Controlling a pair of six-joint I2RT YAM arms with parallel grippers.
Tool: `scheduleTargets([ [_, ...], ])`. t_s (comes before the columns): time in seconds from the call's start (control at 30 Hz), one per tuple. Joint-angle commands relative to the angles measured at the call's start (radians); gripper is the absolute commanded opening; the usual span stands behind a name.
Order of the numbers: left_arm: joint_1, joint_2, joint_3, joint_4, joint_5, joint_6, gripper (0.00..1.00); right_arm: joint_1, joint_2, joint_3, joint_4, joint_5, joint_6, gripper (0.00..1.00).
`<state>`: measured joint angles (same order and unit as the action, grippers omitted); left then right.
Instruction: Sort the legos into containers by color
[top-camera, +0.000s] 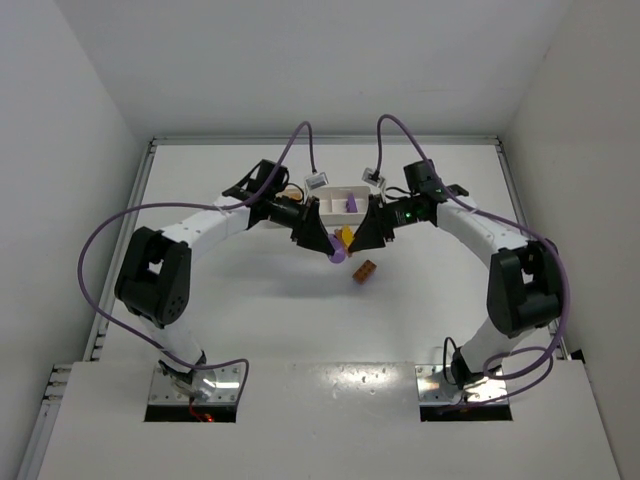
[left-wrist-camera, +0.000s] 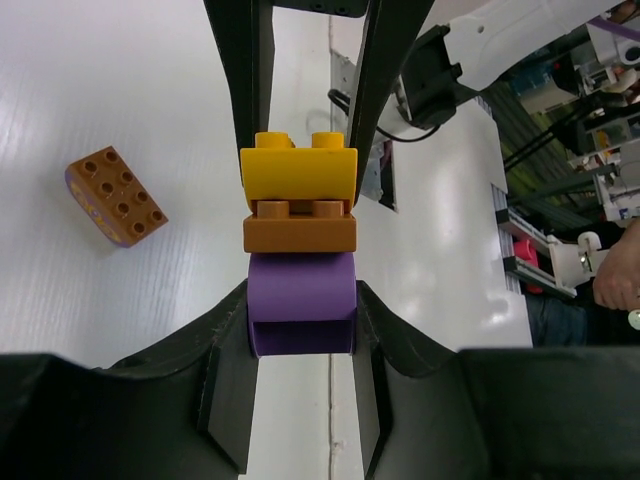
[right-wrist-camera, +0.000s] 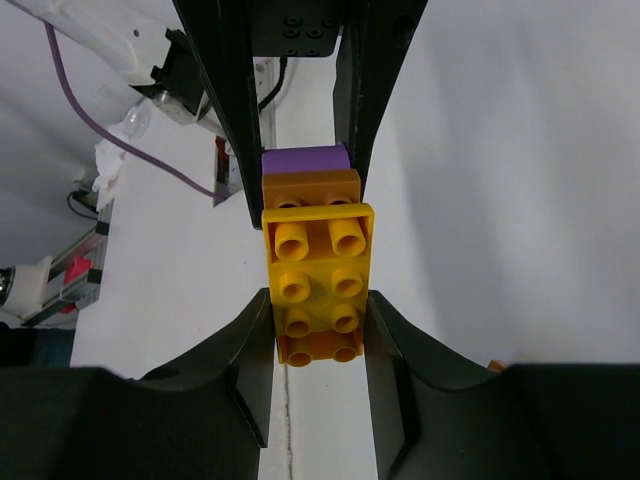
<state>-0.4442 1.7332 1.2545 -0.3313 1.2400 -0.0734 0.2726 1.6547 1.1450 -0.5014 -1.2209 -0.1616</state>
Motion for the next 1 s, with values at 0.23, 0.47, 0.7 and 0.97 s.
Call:
scheduleTargets([
  [0.23,0.015,-0.021,-0.056,-0.008,-0.005,0.070,0.09,-0.064,-0.019,0.061,0.001,-0.083,-0.036,0.13],
  [0.47,0.090,-0.041,-0.067,-0.222,-0.045,0.279,0.06,-0.113,-0.039,0.052,0.011,-0.063,-0.036,0.10],
  [0.7,0.091,-0.112,-0.055,-0.004,-0.399,0.091,0.05,-0.154,-0.094,0.029,0.011,0.035,-0.036,0.10],
  [0.97,-0.013,0.052,0.172,0.184,-0.709,-0.111,0.05,-0.262,-0.271,-0.125,0.130,0.247,0.027,0.10],
])
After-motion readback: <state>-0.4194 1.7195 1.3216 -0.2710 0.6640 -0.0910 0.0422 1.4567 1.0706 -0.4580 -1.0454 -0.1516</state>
